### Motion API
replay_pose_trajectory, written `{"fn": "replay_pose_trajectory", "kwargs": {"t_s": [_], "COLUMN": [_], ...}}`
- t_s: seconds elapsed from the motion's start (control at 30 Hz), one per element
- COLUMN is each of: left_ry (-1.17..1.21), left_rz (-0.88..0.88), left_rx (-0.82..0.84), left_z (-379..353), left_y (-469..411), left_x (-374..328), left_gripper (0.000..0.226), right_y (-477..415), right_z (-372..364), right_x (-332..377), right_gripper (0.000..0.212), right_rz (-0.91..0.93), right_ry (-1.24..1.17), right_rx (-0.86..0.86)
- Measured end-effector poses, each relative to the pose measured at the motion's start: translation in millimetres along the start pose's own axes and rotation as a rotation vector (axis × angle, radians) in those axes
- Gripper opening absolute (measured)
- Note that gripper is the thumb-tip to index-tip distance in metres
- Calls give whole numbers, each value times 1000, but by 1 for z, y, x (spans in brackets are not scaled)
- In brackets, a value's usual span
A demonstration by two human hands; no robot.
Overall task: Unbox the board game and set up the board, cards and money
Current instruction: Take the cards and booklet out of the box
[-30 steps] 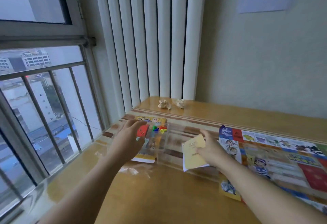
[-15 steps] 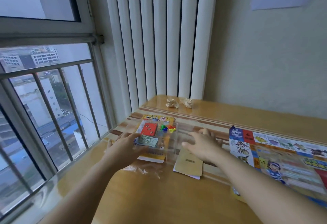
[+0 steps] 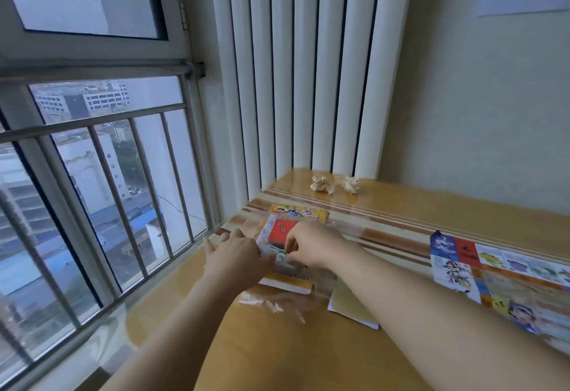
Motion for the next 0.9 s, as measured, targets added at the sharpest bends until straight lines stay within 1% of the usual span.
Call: {"fn": "replay_pose_trajectory", "kwargs": {"t_s": [0.07,0.2,0.23,0.33,0.37,0.43,0.53,0.57,0.67,0.7,0.73,0.77,0.83,0.9], "left_ry": [-48,10,15,-60,-96,-109,-82,-77,-41,-46,-61,-60,0,101], "left_rz": [33,112,122,154,160,188,197,197,234,245,249,224,202,230], "left_rx": [64,131,152,266,299,339,362,363,409,417,427,427,418,393], "left_z": [1,5,8,17,19,22,35,39,39,34,29,21,12,4], "left_y": [-2,-9,-8,-4,-3,0,6,8,7,1,-6,-15,-28,-37], "left_x": [-3,-8,-10,-21,-26,-35,-43,-45,-44,-41,-38,-34,-27,-20], "left_gripper": [49,52,52,53,54,51,52,54,69,71,67,58,45,40], "right_y": [-8,-21,-22,-24,-23,-25,-27,-27,-25,-24,-24,-23,-22,-19], "right_z": [-6,-14,-15,-16,-16,-16,-20,-20,-20,-20,-20,-20,-20,-18], "right_x": [0,-1,-2,-3,-3,-2,-1,-2,-2,-3,-3,-4,-5,-5], "right_gripper": [30,51,51,34,33,37,56,59,54,51,50,49,47,33], "right_rz": [-41,-102,-98,-49,-45,-50,-107,-108,-95,-90,-91,-88,-83,-58], "right_ry": [46,46,30,-15,-34,-48,-107,-120,-134,-141,-145,-155,-173,-176], "right_rx": [6,18,21,12,14,11,0,-3,-12,-21,-28,-32,-28,-35]}}
Point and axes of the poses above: each hand's wrist, its own y-axis away from the middle knuckle, its own z-axis out of the back of the hand, x = y × z, the point moved 3 cm from there along -y, towards the middle knuckle, and after that the axes turned 3 degrees about -z, right-handed, at the moved point
